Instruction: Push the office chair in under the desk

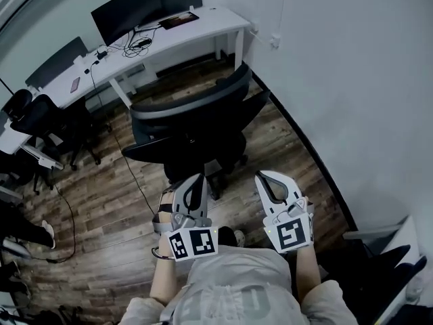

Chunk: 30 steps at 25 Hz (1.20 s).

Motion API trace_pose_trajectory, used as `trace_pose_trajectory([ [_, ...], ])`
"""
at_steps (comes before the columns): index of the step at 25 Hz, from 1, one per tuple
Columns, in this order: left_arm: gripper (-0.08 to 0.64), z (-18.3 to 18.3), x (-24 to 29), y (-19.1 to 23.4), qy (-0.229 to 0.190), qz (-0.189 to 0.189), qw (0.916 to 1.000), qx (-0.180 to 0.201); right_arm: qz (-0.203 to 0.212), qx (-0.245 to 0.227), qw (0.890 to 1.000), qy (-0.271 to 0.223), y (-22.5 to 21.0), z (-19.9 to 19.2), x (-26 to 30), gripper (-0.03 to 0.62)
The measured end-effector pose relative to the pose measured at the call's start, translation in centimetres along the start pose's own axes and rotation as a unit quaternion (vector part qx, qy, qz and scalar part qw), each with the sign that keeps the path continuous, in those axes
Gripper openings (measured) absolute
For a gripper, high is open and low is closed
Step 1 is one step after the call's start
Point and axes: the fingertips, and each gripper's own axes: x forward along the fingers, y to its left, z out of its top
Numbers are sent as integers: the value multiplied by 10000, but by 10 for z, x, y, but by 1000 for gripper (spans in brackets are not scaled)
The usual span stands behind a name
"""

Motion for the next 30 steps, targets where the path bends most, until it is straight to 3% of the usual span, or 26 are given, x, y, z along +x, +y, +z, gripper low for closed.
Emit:
trace_pose_trajectory([
  [4, 17, -5, 18, 1, 14, -189, 9998, 11, 17, 158, 9998, 79, -3, -10, 9, 20],
  [8, 17, 6, 38, 0, -246, -352, 9991, 5, 105, 177, 9997, 97, -14, -13, 24, 20],
  [16, 17, -8, 57, 22, -293, -655, 9970, -291, 736, 56, 9971, 170, -7, 6, 95, 20],
  [26, 17, -33, 70, 64, 140, -135, 9982, -562, 1643, -174, 9862, 138, 1, 8, 127, 20],
  [30, 17, -30, 71, 67, 291, 80, 9981, -537, 1751, -225, 9843, 88, -16, -2, 124, 21],
])
